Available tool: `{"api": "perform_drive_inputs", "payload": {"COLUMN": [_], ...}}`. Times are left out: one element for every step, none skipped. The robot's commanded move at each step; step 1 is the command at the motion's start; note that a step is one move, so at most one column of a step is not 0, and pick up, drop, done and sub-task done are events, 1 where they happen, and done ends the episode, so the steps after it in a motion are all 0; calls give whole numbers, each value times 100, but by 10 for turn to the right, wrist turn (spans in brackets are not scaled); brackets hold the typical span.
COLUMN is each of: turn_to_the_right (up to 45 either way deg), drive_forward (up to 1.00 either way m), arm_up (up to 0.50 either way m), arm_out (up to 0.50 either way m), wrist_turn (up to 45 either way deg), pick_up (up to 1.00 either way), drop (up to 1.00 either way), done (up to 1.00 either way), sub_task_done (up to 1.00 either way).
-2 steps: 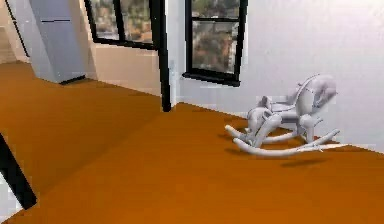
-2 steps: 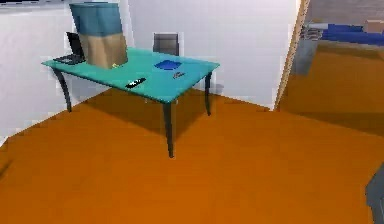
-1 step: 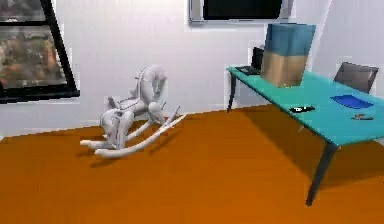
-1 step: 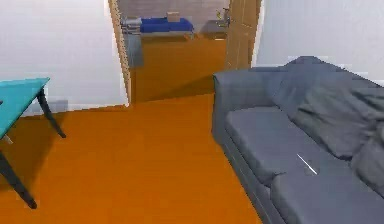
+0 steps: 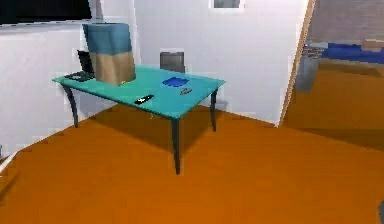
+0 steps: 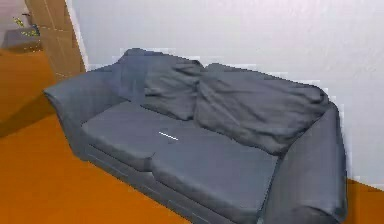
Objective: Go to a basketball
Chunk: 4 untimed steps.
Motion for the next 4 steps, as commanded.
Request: {"api": "perform_drive_inputs", "payload": {"turn_to_the_right": [360,0,0,210], "drive_forward": [0,100,95,0], "arm_up": [0,0,0,0], "arm_out": [0,0,0,0], "wrist_turn": [0,0,0,0], "pick_up": [0,0,0,0], "drop": [0,0,0,0], "done": [0,0,0,0], "sub_task_done": [0,0,0,0]}}
